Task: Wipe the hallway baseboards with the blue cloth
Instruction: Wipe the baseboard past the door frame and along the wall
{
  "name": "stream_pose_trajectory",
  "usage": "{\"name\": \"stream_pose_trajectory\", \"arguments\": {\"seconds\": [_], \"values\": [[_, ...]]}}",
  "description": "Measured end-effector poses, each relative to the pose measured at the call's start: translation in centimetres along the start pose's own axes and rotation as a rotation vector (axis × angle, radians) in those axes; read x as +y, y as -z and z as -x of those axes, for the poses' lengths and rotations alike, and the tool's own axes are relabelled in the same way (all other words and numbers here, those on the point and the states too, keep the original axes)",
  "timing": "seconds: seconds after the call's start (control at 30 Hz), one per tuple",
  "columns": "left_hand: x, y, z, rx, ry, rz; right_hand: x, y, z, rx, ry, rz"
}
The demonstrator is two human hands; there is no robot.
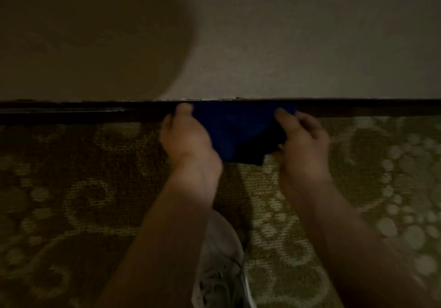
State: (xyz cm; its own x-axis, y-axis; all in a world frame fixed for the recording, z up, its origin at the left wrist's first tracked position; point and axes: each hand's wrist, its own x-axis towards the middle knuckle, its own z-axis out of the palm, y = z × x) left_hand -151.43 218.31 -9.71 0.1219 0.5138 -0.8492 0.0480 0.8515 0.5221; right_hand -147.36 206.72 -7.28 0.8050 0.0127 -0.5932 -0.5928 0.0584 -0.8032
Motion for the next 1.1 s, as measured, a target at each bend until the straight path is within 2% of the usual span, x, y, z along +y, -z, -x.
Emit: {"name": "stream_pose_trajectory", "arguments": {"seconds": [0.07,0.13,0.2,0.27,0.37,0.57,0.63,0.77,0.8,0.87,0.97,1.03,1.1], "values": [[0.7,0.0,-0.5,0.063,-0.024,0.044,0.8,-1.3,0.4,-0.134,0.007,0.089],[0.2,-0.9,0.5,0.108,-0.061,0.062,0.8,-1.0,0.1,-0.14,-0.013,0.109],[-1.6,-2.5,2.3,0.084,-0.049,0.041,0.0,0.9,-1.0,0.004,-0.025,0.045],[-3.7,-3.6,3.8,-0.06,0.014,-0.008,-1.1,3.5,-2.0,0.186,0.017,0.006],[-4.7,-3.7,5.0,-0.21,0.165,-0.096,-2.0,5.4,-3.0,0.276,0.062,0.003],[-1.9,2.4,2.5,0.004,0.084,-0.013,1.7,-2.9,-2.8,0.274,0.137,0.11],[-1.0,4.4,1.8,0.105,0.06,0.04,4.1,-5.8,-1.1,0.191,0.128,0.147],[-0.4,6.0,0.4,0.253,0.001,0.132,6.6,-9.3,1.7,-0.165,0.064,0.311],[-0.4,6.0,0.5,0.235,0.013,0.149,6.5,-9.1,1.5,-0.207,0.055,0.345],[-0.7,5.7,0.9,0.158,0.019,0.079,5.3,-7.2,0.3,-0.15,0.058,0.317],[-1.4,4.7,1.5,-0.152,0.049,-0.036,2.1,-2.3,-2.4,0.151,0.113,0.234],[-1.7,3.8,2.3,-0.32,0.072,-0.115,0.4,0.0,-3.9,0.249,0.142,0.288],[-1.9,3.3,2.9,-0.288,0.054,-0.155,0.3,0.1,-4.7,0.303,0.171,0.377]]}}
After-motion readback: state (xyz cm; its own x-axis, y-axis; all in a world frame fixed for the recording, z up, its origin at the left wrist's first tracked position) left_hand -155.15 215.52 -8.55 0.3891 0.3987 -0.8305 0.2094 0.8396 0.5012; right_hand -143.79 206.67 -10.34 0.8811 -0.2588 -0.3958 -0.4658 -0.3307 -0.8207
